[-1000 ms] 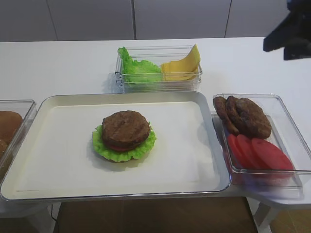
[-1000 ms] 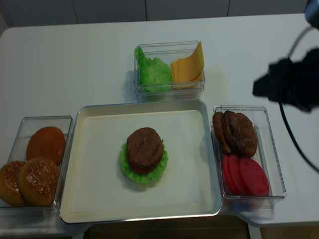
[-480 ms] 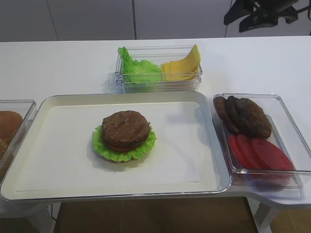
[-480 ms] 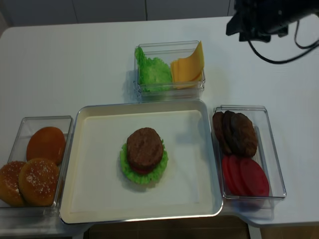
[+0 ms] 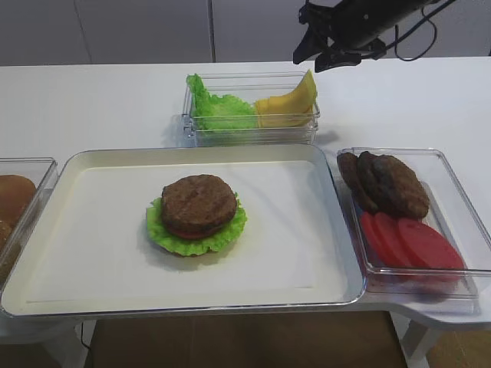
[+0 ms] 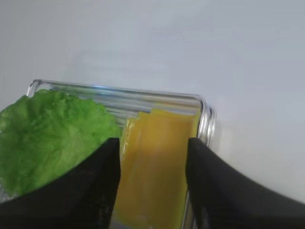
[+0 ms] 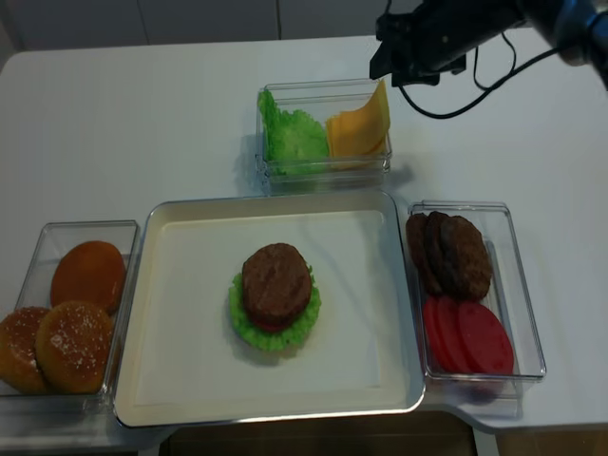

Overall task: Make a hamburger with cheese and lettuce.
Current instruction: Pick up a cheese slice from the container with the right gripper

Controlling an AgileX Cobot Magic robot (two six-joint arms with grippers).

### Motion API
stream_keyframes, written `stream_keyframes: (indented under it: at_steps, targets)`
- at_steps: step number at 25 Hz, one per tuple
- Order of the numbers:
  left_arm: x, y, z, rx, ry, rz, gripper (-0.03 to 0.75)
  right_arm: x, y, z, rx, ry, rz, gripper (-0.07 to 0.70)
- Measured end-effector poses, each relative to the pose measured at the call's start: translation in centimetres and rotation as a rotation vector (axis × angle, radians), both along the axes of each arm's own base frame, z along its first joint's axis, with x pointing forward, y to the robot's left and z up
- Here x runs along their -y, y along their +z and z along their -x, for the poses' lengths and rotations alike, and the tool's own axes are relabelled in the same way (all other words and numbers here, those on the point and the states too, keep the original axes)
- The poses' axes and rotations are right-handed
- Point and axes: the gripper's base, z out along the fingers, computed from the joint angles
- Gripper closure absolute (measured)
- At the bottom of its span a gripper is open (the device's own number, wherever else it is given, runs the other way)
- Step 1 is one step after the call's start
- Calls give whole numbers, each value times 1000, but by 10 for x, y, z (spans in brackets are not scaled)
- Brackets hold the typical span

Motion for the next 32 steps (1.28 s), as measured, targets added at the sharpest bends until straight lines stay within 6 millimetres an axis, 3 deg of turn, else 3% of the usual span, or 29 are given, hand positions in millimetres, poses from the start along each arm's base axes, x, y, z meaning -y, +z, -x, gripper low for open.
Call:
stream_keyframes:
  at_steps: [4,18,32]
  targets:
    - [0,0,0,0,0,0,356,-2,-12,-7,8,-13,22,288]
    - [0,0,0,0,0,0,357,0,-24,-11,-3,-24,63,293]
    - [0,0,0,0,0,0,356,0,-27,-12,-9,-24,64,548]
